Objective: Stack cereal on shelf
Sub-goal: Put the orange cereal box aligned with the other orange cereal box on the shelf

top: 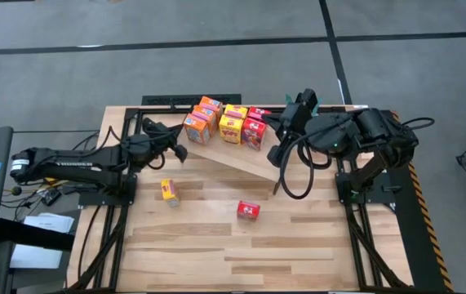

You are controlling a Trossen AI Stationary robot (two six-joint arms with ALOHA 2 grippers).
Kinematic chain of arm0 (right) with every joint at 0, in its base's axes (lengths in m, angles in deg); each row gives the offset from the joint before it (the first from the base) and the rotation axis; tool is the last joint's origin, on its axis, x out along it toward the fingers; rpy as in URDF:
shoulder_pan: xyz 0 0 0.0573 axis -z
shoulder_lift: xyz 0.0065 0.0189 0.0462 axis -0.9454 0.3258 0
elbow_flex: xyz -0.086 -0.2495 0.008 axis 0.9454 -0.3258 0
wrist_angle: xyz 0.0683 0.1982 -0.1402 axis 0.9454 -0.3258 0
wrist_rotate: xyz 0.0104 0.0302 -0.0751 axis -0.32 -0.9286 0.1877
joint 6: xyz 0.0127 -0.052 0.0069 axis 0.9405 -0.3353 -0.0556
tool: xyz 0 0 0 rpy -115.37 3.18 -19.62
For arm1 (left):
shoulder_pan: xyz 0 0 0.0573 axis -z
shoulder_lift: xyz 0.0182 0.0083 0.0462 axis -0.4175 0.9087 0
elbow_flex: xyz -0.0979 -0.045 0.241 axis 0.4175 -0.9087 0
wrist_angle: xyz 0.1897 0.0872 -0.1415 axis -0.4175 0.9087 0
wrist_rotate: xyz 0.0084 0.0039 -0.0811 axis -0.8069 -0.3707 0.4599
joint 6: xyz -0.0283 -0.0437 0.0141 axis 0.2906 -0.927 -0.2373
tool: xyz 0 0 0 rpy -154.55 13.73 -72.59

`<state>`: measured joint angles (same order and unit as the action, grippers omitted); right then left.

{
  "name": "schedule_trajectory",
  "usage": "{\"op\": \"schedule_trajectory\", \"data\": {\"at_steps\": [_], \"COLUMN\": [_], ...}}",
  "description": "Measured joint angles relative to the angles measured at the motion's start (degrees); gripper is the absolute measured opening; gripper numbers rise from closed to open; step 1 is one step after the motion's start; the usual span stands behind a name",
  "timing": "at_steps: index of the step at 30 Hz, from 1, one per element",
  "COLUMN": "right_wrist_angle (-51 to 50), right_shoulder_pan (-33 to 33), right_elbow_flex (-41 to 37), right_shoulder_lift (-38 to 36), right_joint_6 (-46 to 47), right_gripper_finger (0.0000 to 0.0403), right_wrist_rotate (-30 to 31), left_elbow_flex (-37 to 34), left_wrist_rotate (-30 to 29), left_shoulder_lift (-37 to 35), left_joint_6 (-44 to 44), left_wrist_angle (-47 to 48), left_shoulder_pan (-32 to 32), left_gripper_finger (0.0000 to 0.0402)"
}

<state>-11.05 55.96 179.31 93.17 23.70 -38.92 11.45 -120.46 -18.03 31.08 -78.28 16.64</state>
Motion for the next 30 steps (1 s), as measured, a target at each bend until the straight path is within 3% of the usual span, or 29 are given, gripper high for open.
{"op": "schedule_trajectory", "data": {"at_steps": [12,19,24,30], "right_wrist_angle": [-0.2,-0.4,-1.0,-1.4], "right_shoulder_pan": [0.1,0.1,0.1,-0.4], "right_elbow_flex": [0.0,0.0,0.0,0.0], "right_shoulder_lift": [0.0,0.0,0.0,0.0], "right_joint_6": [-0.2,-0.2,-0.2,0.0], "right_gripper_finger": [0.004,0.0023,0.0017,0.0036], "right_wrist_rotate": [0.0,0.0,-0.1,-0.1], "left_elbow_flex": [0.0,0.0,0.0,1.7], "left_wrist_rotate": [2.7,0.7,2.8,3.2], "left_shoulder_lift": [1.9,1.9,1.8,-4.3], "left_joint_6": [-0.2,1.0,0.7,0.7], "left_wrist_angle": [-1.1,-1.1,-1.4,5.1], "left_shoulder_pan": [0.0,-0.2,-0.8,2.9], "left_gripper_finger": [0.0,0.0,0.0,0.0]}}
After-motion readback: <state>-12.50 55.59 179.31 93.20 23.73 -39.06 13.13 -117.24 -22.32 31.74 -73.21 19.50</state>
